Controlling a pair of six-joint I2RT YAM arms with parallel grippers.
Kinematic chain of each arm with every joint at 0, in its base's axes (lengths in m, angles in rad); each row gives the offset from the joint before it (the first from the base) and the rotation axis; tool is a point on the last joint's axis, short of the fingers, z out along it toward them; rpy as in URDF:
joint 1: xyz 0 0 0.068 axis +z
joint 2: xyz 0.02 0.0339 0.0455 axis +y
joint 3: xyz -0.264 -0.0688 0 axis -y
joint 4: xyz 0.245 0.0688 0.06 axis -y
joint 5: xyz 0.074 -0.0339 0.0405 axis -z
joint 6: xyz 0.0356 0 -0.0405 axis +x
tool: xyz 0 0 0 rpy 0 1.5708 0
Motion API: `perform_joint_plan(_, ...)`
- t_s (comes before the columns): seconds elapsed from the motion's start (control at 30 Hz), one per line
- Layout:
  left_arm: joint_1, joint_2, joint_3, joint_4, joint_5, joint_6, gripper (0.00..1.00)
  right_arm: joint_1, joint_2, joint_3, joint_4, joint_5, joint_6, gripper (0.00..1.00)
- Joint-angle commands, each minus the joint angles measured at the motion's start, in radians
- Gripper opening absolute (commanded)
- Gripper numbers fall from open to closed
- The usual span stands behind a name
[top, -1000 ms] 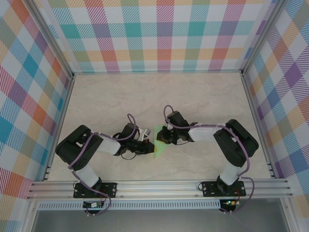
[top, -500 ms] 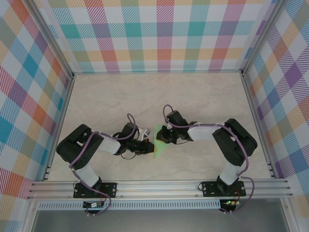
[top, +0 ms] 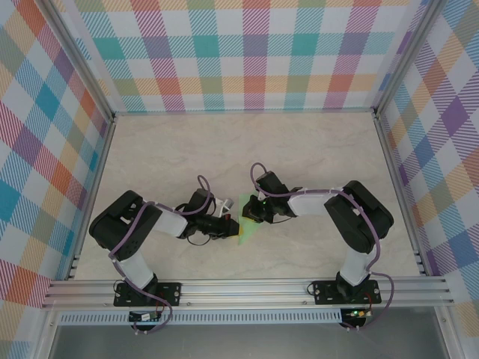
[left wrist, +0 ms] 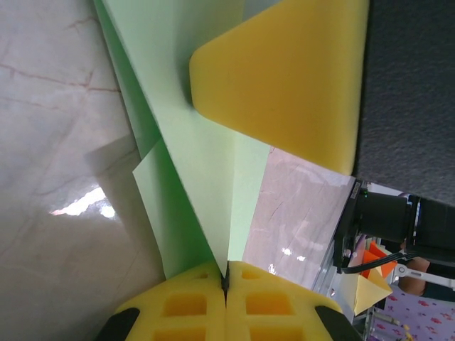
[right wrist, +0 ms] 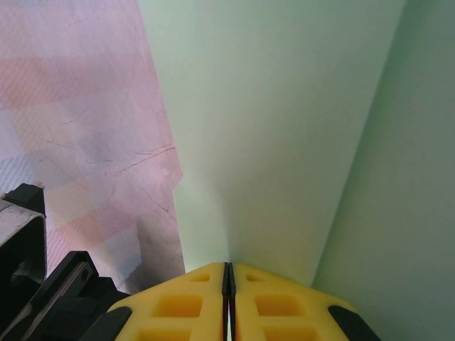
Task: Fold a paper plane with a square sheet of paper (pick it up from the middle)
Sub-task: Fourth fold the wing at the center of the table.
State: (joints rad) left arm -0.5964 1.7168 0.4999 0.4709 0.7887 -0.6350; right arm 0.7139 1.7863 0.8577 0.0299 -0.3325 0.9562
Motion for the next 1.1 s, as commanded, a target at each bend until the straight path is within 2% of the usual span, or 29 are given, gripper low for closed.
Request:
perform_joint_plan(0.0, 0.007, 0.041, -0.004, -0.050, -0.030, 0.027, 0.00, 0.004, 0.018, 0.014, -0.043, 0.023, -0.013, 0.12)
perform_joint_plan(0.13, 0.005, 0.041, -0.003, -0.067, -0.035, 0.030, 0.01, 0.004, 0.033, 0.016, -0.065, 0.036, -0.008, 0.11)
perform_joint_plan(0.3, 0.006, 0.020, -0.008, -0.067, -0.017, 0.017, 0.11, 0.004, 0.056, 0.006, -0.070, 0.040, 0.003, 0.11)
perform_joint_plan(0.4, 0.004, -0.017, -0.002, -0.127, -0.022, 0.034, 0.12, 0.004, 0.061, -0.001, -0.065, 0.039, 0.007, 0.11)
perform_joint_plan(0.67, 0.001, -0.037, -0.002, -0.199, -0.038, 0.060, 0.12, 0.004, 0.066, -0.003, -0.065, 0.039, 0.003, 0.11)
perform_joint_plan(0.93, -0.008, 0.002, 0.038, -0.314, -0.068, 0.101, 0.01, 0.004, 0.074, -0.009, -0.068, 0.042, 0.007, 0.11)
perform_joint_plan(1.0, -0.008, 0.007, 0.041, -0.335, -0.062, 0.110, 0.01, 0.004, 0.075, -0.009, -0.070, 0.044, 0.007, 0.11)
perform_joint_plan(1.07, -0.009, -0.004, 0.039, -0.351, -0.062, 0.115, 0.06, 0.004, 0.077, -0.009, -0.070, 0.044, 0.007, 0.11)
